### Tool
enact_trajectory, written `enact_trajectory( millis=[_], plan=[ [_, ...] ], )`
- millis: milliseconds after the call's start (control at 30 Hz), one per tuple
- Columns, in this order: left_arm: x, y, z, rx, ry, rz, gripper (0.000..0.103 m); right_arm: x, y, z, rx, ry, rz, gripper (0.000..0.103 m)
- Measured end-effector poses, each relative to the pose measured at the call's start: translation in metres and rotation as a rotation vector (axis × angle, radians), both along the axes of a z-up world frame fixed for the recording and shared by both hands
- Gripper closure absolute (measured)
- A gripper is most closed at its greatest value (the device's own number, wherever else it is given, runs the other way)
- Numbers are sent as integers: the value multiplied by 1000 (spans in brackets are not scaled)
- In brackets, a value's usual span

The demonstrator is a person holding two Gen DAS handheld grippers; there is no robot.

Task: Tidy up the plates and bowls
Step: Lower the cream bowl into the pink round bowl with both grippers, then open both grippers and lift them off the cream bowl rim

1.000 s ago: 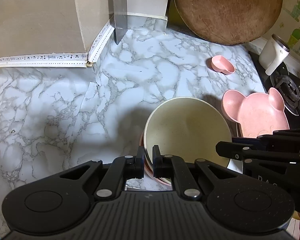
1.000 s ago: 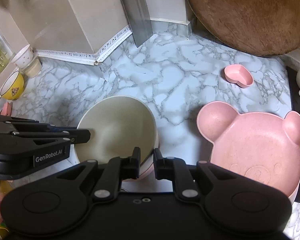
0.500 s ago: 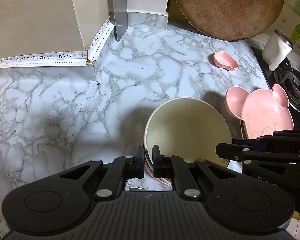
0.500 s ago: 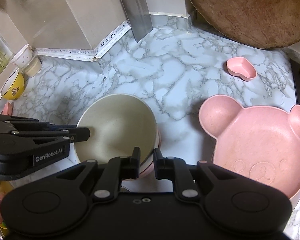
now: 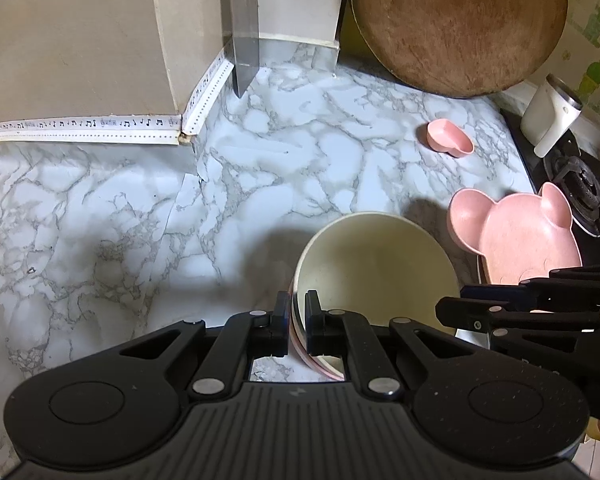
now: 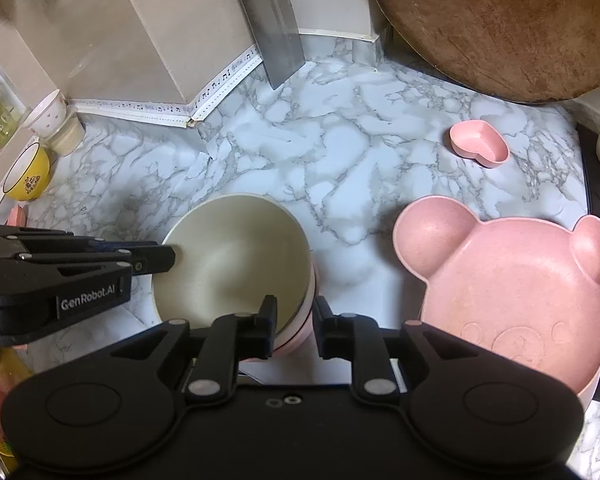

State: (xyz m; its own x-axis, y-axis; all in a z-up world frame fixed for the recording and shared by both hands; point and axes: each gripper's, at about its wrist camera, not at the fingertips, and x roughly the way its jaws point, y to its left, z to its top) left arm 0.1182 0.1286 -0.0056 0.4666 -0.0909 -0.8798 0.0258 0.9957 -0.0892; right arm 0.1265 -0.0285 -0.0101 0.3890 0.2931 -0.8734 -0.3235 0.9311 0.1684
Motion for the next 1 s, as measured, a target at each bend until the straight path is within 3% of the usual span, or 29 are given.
enact_trajectory(
  millis=[333,533,633,667,700,867,1000],
  plan=[
    [-3,2,26,-18,-72,-16,94,-1,-10,27,-7,-74,6,78],
    [4,-5,43,-41,-124,-46,90,6,-28,46,9,-121,-16,66],
    [7,-11,50,-47,-158,-59,66,8,-37,54,9,-146,-27,61],
    [8,-13,52,-45,-169,-64,50,9,-40,56,14,-151,-33,60],
    [8,-16,55,-41,-185,-68,41,10,-44,58,16,-156,-39,57],
    [18,-27,65,-61,-215,-98,40,17,-62,66,16,-190,-74,40],
    [28,-42,73,-52,-261,-118,26,26,-78,71,2,-223,-115,29]
  ],
)
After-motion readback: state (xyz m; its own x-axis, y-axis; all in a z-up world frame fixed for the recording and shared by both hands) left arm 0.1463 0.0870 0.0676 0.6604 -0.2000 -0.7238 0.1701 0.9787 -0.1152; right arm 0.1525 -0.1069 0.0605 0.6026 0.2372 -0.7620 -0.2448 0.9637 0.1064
